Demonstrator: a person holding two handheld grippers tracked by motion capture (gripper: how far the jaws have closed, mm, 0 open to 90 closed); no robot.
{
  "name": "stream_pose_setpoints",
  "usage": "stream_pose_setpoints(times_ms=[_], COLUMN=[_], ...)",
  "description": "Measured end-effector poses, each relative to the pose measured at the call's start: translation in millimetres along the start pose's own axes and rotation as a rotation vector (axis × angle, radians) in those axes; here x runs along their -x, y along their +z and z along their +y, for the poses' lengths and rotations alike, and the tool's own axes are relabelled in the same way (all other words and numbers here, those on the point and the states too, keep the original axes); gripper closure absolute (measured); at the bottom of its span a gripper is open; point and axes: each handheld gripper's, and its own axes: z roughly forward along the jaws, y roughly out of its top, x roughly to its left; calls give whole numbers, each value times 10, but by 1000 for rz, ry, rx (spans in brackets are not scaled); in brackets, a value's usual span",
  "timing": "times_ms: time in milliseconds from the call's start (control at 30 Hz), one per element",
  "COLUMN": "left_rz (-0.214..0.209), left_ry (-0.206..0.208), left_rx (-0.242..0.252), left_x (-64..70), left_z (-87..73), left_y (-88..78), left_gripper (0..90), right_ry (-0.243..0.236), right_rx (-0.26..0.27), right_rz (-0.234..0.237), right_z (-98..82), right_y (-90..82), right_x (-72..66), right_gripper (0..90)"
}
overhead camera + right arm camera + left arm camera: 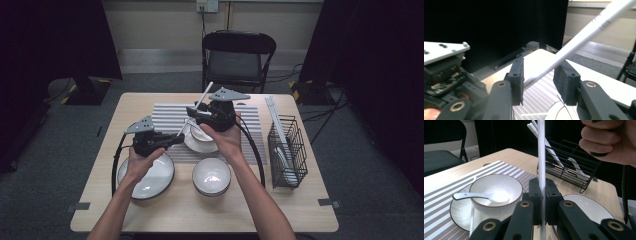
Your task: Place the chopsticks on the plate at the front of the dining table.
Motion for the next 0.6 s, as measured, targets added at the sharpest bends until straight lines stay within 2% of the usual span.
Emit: stream_pose_setpoints(times_ms=[333, 600], left_rz=[29, 23], left_ry=[8, 8], left_rx=[-8, -3], left_x=[-12, -22], left_z=[2, -8], left_y=[-61, -79], left_gripper=[864, 864], right_ry=[-2, 8], right_rx=[-11, -9], right_rz=[-11, -14], right_z=[-54, -101], right_y=[23, 25], right_x=[-4, 28], right_gripper=[583, 564])
